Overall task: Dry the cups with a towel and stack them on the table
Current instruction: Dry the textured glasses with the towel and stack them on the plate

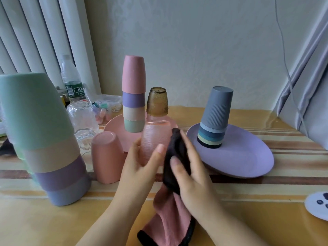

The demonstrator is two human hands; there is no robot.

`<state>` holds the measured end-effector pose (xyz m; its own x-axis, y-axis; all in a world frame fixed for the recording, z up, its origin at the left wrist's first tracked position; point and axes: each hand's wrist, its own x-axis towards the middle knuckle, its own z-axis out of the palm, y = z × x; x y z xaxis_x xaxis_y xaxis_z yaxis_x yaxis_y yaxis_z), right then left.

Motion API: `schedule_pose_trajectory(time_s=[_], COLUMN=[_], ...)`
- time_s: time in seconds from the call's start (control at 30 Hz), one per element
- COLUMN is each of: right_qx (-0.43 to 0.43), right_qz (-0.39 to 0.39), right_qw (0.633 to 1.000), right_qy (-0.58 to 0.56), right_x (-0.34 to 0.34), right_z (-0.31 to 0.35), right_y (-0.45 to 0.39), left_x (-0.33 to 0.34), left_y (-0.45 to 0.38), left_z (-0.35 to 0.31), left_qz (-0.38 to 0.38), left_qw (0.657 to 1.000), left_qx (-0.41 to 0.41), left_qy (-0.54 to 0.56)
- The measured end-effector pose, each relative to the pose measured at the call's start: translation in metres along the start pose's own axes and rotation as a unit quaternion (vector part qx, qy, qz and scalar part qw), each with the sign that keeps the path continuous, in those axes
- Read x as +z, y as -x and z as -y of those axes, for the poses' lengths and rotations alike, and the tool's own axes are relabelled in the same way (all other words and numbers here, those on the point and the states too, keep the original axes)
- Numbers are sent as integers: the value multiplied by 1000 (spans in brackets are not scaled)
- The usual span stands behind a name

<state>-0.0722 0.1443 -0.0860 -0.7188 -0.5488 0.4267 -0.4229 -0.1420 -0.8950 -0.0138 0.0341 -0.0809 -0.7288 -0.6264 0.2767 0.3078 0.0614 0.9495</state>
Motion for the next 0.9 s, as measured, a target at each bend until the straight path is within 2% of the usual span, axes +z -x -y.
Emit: schedule_pose_trajectory(time_s=[0.07, 0.17, 0.27, 0.37, 0.5, 0.67, 0.73, 0.9], right_qx=[-24, -45, 9, 78, 178, 175, 159, 86], right_qz=[19, 1, -22, -22, 7, -11, -21, -57], right_qw=[999, 999, 999, 988, 936, 926, 935, 980], right_qy=[29, 30, -42, -132, -304, -335, -316, -171], right_x=[7, 2, -14, -20, -7, -6, -10, -16], right_z=[0, 4, 9, 4, 7, 7, 5, 5], right_y=[4, 0, -9, -12, -8, -9, -12, -11], left_x=[-1, -2, -2, -3, -8, -10, -6, -2], left_y=[1, 2, 5, 5, 0, -4, -3, -2], left_z=[1, 2, 1, 3, 3, 8, 9, 6], left_qz=[24, 105, 177, 199, 174, 109, 68, -17], left_qw=[1000, 994, 983, 976, 979, 990, 996, 1000], left_qx=[-15, -39, -54, -72, -84, -74, -64, -12], left_qy=[-5, -14, 7, 44, 66, 40, 7, -18])
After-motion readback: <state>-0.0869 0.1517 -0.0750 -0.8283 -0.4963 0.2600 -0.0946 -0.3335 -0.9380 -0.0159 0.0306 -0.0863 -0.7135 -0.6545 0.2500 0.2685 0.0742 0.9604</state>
